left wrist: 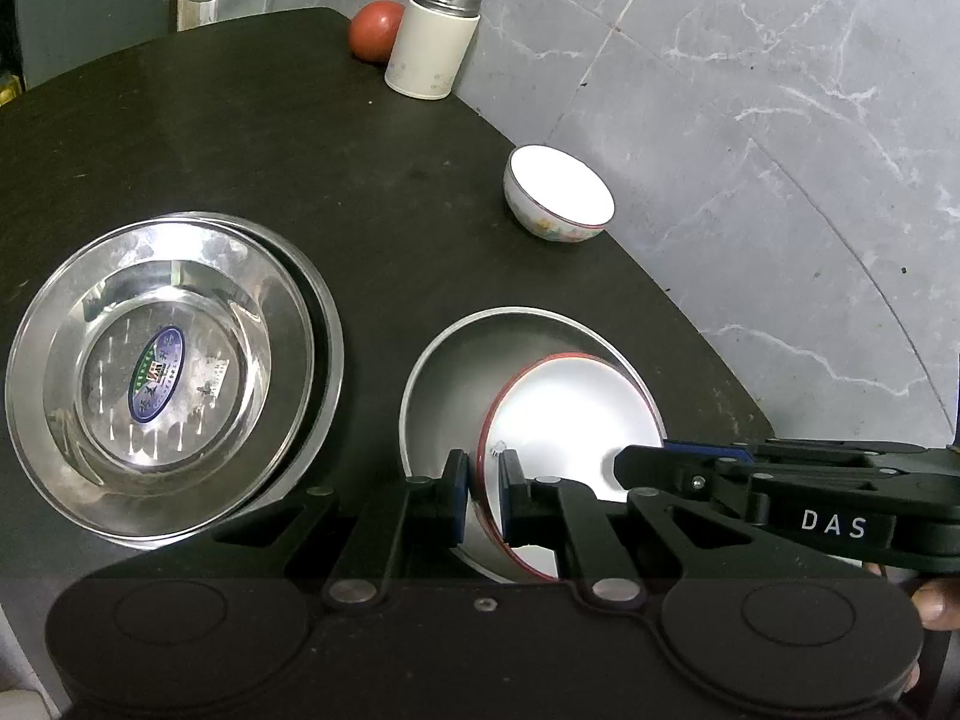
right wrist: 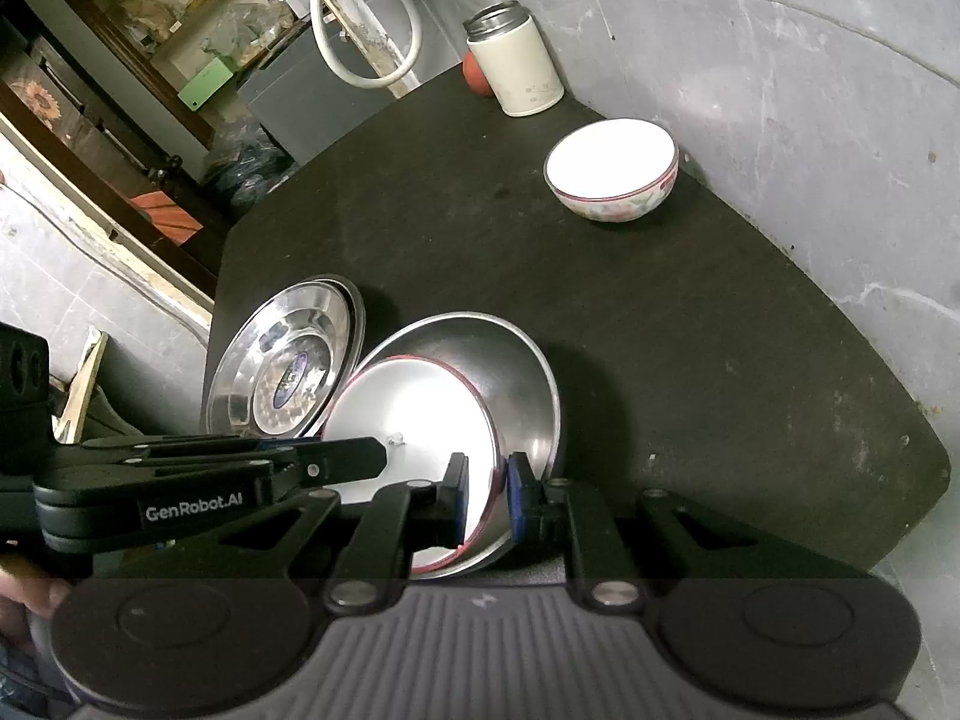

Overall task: Organize plates and bowls
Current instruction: 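Lower the white bowl into the steel bowl with both tools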

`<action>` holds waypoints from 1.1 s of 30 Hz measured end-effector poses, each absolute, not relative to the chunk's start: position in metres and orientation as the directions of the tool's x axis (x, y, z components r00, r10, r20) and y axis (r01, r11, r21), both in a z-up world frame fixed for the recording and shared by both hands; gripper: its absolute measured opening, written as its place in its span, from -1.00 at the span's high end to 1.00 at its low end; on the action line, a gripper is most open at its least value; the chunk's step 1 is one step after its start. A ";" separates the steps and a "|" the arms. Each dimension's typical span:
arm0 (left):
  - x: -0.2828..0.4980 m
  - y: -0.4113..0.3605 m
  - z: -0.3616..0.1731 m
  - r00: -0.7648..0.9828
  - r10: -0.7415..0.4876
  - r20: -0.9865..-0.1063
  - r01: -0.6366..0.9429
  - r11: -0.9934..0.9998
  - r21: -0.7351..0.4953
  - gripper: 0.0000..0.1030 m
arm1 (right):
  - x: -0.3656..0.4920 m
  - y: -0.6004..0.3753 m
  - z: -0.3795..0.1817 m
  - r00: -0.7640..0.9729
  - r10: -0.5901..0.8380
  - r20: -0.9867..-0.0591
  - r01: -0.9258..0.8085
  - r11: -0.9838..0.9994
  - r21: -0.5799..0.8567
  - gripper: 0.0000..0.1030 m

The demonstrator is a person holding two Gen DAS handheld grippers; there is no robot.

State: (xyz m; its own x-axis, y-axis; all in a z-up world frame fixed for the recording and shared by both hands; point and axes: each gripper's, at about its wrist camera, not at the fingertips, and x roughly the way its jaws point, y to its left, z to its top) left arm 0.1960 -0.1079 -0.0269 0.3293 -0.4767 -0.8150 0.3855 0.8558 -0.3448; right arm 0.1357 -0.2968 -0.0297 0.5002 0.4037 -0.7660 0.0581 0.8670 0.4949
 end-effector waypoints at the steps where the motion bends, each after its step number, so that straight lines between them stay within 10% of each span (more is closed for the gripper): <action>1: 0.196 -0.108 -0.027 0.329 -0.476 -0.816 0.385 0.856 -0.344 0.82 | 0.136 -0.297 -0.030 0.500 0.405 -0.766 0.058 0.867 0.496 0.70; 33: 0.194 -0.110 -0.022 0.353 -0.435 -0.828 0.368 0.879 -0.304 0.59 | 0.137 -0.300 -0.027 0.502 0.408 -0.763 0.047 0.868 0.495 0.65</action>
State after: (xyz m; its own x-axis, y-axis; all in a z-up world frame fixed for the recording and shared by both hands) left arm 0.1935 -0.1097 -0.0223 0.3535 -0.4347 -0.8283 0.3676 0.8788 -0.3042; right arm 0.1369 -0.2995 -0.0273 0.5019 0.4077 -0.7628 0.0467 0.8679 0.4946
